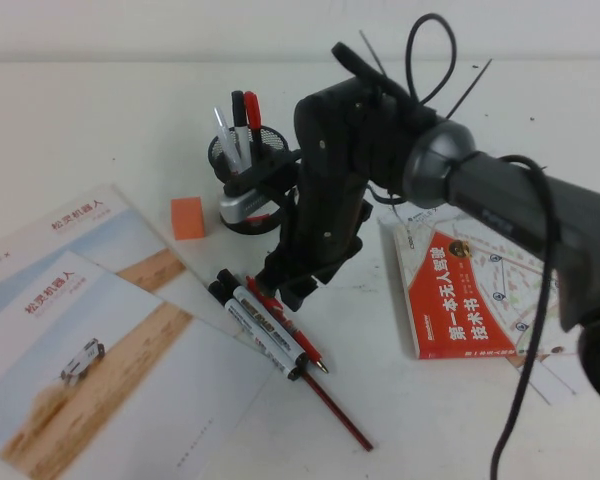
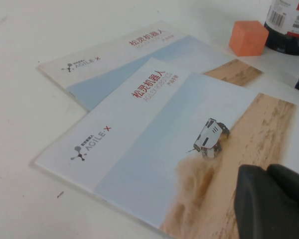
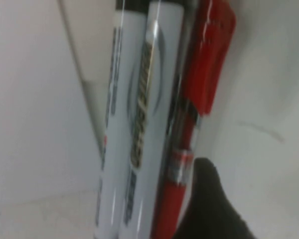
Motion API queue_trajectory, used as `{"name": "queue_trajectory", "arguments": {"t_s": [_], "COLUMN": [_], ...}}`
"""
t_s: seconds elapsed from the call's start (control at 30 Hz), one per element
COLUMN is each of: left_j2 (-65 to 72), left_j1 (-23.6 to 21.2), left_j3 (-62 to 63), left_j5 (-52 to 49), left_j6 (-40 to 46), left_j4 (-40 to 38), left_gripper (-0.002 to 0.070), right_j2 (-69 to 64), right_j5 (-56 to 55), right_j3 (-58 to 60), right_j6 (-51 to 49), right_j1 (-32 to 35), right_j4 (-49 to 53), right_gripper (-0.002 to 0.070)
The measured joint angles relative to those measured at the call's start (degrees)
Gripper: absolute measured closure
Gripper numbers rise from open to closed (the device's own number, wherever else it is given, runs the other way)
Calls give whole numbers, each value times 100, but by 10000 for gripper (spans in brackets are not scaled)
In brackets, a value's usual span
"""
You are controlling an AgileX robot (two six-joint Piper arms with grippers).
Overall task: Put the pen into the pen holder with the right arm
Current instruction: Pick up the pen on the table
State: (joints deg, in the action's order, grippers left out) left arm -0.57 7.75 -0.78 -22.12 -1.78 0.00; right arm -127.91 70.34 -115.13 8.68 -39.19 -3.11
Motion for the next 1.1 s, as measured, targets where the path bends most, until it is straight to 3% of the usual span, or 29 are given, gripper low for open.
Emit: {"name": "queue_trajectory", "arguments": {"t_s": [0.6, 0.7, 0.9, 1.1], "left_j2": [0, 0, 0, 0], "left_j1": [0, 0, 0, 0], "left_j3": [0, 0, 0, 0], "left_j5": [0, 0, 0, 0], "left_j6": [0, 0, 0, 0], "left_j4": [0, 0, 0, 0], "left_gripper": [676, 676, 676, 676], "right_j2": [-718, -732, -746, -760], "right_j5": [0, 12, 20, 0], "right_j3": [-629, -636, -641, -641], "right_j6": [272, 282, 282, 282], "right_j1": [-35, -35, -35, -35], "right_j4": [-502, -551, -607, -574], "right_gripper": [306, 356, 574, 617]}}
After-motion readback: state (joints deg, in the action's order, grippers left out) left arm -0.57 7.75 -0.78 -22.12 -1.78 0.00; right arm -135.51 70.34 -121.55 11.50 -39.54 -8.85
